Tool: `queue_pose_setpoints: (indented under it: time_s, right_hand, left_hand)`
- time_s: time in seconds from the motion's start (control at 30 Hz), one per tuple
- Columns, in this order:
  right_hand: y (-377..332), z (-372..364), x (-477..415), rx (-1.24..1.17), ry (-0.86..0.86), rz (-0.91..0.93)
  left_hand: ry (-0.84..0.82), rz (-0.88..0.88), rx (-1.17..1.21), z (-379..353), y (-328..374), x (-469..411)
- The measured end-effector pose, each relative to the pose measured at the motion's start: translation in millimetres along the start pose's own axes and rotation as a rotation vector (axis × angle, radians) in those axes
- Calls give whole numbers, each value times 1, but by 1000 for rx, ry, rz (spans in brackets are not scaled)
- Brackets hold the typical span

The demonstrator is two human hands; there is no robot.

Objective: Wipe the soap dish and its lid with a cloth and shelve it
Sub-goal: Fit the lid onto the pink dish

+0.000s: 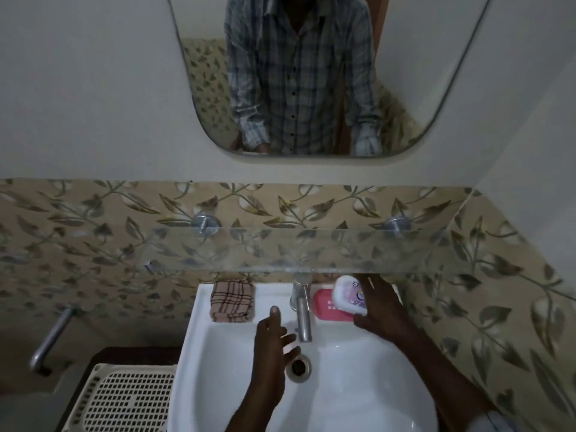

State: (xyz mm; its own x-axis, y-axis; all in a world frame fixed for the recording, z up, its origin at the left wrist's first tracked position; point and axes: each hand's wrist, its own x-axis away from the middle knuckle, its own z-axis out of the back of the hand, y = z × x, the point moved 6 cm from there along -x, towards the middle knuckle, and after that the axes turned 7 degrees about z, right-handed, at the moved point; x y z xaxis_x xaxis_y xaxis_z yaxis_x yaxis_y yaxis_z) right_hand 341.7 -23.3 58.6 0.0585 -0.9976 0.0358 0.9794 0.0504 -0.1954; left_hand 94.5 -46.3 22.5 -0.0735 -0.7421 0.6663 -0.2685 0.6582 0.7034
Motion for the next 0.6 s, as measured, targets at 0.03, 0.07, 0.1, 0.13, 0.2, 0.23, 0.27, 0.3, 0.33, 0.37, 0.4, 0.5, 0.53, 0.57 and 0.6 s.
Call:
queue_pose_setpoints:
  time_s: [0.03,0.07,0.1,0.13,0.2,0.23,0.27,0.3,0.33,0.37,0.4,0.5,0.53,0.57,0.6]
  right_hand:
    - [8,-9,-12,14,-54,7]
    - [13,-18,-22,19,-98,21]
    - [14,-27,-32,19,-138,44]
    - [15,-37,-41,18,-175,67]
    - [12,-53,-54,32,-240,97]
    - [10,-60,-58,43,-267,102]
    - [9,-66,-61,47,-294,98]
    - [9,-72,-64,45,-314,95]
    - [8,-77,-65,40,-326,94]
    - [7,-81,-66,37,-329,95]
    - [7,-85,-66,37,-325,98]
    - [10,-94,-64,63,-298,130]
    - [10,-97,-62,80,-291,144]
    - [11,-100,-62,97,-280,156]
    - [12,-101,-60,114,-264,161]
  left_hand:
    - [26,28,22,11,-4,-3]
    - [45,45,34,21,-8,-5]
    - [60,54,39,29,-11,-7]
    - [74,59,42,35,-15,-10]
    - [94,74,49,46,-24,-12]
    - [99,84,55,50,-28,-13]
    - [103,95,61,54,-31,-13]
    - [106,104,65,57,-34,-14]
    - [110,110,68,60,-35,-14]
    - [110,112,71,62,-37,-14]
    - [110,114,73,63,-38,-14]
    - [105,117,71,66,-41,-15]
    - [102,119,71,66,-42,-16]
    - [98,123,70,66,-42,-16]
    - [96,130,66,65,-42,-16]
